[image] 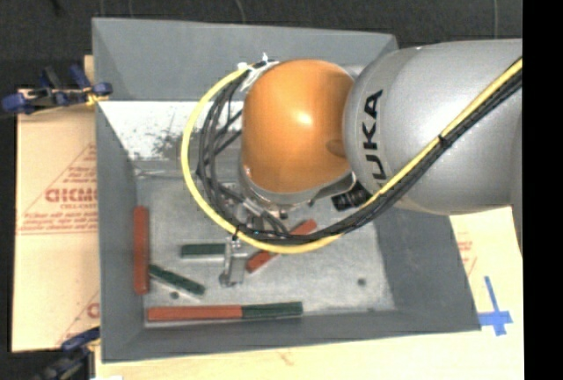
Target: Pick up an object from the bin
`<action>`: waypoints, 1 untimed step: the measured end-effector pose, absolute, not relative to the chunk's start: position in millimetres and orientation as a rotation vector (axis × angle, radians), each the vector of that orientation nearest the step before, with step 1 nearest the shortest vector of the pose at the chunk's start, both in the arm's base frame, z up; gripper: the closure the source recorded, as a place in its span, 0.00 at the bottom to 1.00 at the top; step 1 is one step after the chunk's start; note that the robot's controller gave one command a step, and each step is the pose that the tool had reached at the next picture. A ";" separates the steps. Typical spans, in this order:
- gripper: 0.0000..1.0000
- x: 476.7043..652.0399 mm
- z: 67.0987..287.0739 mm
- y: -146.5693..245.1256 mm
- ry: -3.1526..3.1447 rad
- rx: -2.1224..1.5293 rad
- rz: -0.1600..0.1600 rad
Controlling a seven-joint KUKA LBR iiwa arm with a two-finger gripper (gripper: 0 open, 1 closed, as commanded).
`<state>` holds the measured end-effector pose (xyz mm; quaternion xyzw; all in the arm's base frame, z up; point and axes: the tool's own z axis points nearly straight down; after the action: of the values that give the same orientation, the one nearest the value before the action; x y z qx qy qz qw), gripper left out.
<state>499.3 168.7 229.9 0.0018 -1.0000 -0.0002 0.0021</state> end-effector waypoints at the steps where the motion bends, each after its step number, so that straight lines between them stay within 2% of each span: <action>1: 0.00 501.1 233.7 167.9 -3.145 -0.001 -0.003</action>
Offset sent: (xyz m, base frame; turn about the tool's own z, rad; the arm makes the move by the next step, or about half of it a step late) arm -0.0281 0.0295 -0.0815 -0.0893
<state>501.1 167.9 233.7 -0.0002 -1.0000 -0.0009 -0.0016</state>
